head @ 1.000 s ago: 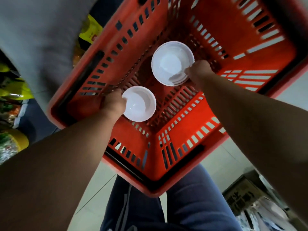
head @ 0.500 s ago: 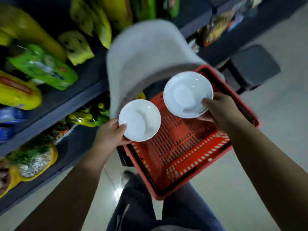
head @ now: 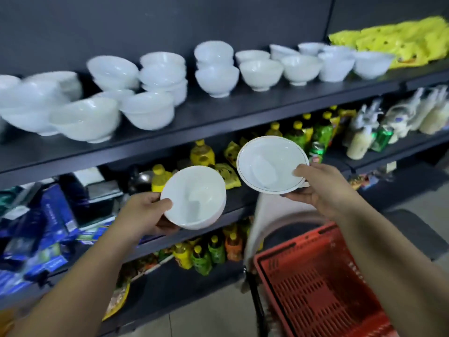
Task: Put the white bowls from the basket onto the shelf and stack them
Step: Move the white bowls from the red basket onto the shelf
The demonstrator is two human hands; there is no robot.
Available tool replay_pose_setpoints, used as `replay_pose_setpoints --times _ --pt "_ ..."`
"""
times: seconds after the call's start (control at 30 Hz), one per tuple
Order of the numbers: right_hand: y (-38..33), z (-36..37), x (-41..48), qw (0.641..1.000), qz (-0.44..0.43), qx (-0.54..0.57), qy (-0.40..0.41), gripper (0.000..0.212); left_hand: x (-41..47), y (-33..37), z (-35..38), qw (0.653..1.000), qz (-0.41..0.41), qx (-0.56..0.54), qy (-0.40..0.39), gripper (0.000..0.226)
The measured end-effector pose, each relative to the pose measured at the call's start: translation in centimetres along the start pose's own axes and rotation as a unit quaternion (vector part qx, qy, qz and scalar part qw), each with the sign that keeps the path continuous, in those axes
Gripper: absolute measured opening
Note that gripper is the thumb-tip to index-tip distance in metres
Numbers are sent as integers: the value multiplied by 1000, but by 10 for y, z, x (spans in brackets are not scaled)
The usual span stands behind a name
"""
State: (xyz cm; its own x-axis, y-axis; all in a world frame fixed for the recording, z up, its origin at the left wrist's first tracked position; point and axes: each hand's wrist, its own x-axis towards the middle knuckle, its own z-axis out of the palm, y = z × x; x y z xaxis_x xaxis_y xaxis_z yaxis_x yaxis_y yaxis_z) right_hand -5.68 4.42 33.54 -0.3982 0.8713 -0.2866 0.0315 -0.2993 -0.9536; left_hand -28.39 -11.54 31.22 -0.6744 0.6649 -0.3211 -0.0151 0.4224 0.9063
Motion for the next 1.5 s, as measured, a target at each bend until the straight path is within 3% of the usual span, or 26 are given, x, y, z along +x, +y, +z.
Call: replay_pose_setpoints --times 0.2,0.47,0.77,0.9,1.17,1.33,1.5 --pt "-10 99 -23 999 -10 -6 -40 13 -18 0 -107 998 34 -7 50 23" --pt "-4 218 -27 990 13 -5 -143 9 -39 -20 -213 986 3 -51 159 19" --pt "-9 342 -7 955 60 -19 -291 12 -24 -6 -304 948 -23 -74 307 15" --pt "-13 392 8 942 63 -35 -329 9 0 6 -344 940 -47 -59 332 11" --pt "-6 456 25 958 65 -28 -277 10 50 8 -406 953 -51 3 298 13" --pt "2 480 20 977 67 -20 -204 32 73 4 -431 976 -37 18 216 9" --pt "6 490 8 985 57 6 -166 28 91 -4 -447 989 -26 7 148 11"
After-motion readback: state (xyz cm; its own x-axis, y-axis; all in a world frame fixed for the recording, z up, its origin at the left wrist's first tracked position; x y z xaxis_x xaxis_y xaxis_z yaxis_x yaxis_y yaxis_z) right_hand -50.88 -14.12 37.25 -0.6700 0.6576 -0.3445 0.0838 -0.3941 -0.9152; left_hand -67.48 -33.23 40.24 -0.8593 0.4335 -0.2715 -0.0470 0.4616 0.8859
